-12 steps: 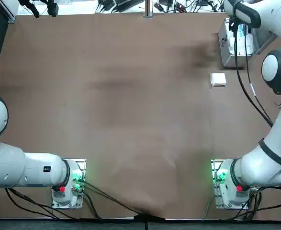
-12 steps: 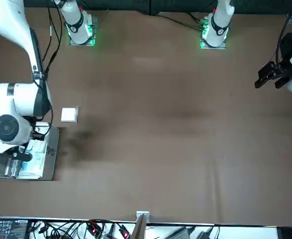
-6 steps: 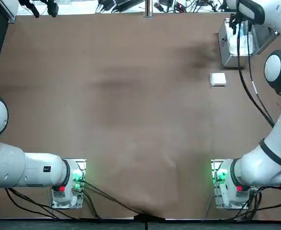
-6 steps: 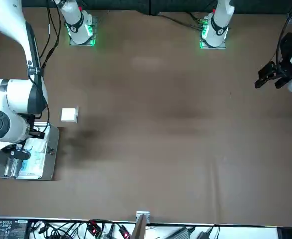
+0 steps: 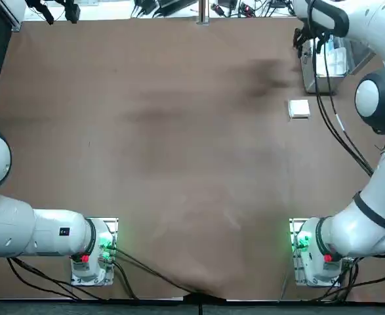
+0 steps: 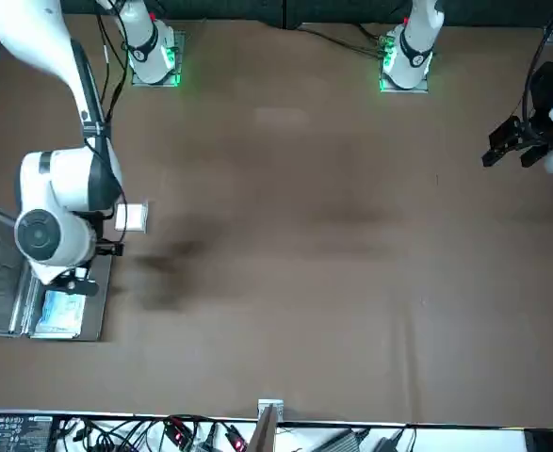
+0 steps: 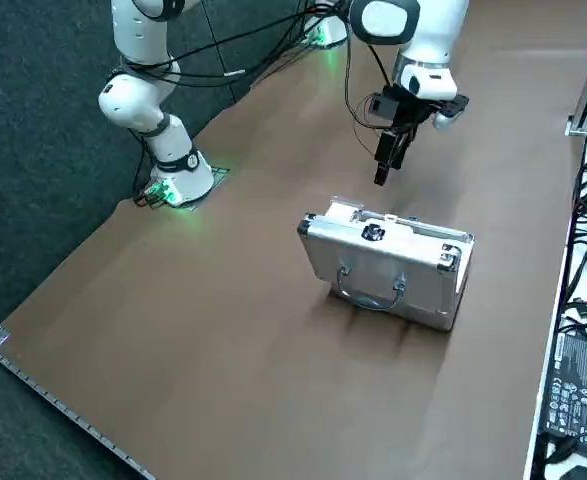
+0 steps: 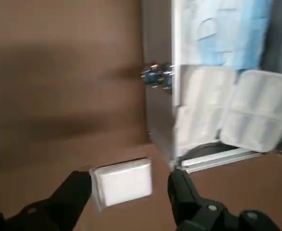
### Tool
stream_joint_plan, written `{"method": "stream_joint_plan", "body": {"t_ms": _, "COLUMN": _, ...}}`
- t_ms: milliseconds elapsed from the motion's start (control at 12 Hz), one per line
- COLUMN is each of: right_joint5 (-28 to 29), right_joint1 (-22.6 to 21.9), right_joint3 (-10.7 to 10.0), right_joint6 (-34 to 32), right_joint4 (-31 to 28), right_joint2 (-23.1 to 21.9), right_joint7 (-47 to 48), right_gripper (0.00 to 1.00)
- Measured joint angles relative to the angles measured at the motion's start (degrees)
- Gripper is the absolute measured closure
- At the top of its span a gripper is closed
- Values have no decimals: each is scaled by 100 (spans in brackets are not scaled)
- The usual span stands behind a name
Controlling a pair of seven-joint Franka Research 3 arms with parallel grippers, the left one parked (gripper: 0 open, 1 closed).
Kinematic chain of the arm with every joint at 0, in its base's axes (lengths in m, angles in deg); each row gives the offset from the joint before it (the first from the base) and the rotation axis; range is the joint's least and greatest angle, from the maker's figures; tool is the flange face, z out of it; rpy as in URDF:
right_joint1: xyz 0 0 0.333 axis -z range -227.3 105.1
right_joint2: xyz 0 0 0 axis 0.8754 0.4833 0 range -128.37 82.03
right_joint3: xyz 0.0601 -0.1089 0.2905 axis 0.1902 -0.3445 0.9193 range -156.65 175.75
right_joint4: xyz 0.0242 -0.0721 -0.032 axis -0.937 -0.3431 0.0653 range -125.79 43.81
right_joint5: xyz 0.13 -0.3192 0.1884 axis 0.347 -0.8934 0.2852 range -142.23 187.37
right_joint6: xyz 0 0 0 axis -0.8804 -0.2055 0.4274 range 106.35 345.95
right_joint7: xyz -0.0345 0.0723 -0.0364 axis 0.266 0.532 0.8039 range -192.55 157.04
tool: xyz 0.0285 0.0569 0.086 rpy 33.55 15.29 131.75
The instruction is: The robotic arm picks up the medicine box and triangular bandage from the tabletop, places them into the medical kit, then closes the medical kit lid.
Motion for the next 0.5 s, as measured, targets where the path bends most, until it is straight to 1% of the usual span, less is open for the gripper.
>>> {"method": "stream_joint_plan", "body": {"t_ms": 250, "right_joint5": 88, "right_joint1": -209, "right_joint3": 19, "right_joint6": 478, "right_joint4": -508, "right_joint2": 20, "right_joint7": 244, "right_gripper": 4}}
{"method": "stream_joint_plan", "body": {"t_ms": 500, "right_joint5": 75, "right_joint1": -503, "right_joint3": 25, "right_joint6": 920, "right_joint4": -959, "right_joint2": 85, "right_joint7": 852, "right_gripper": 8}}
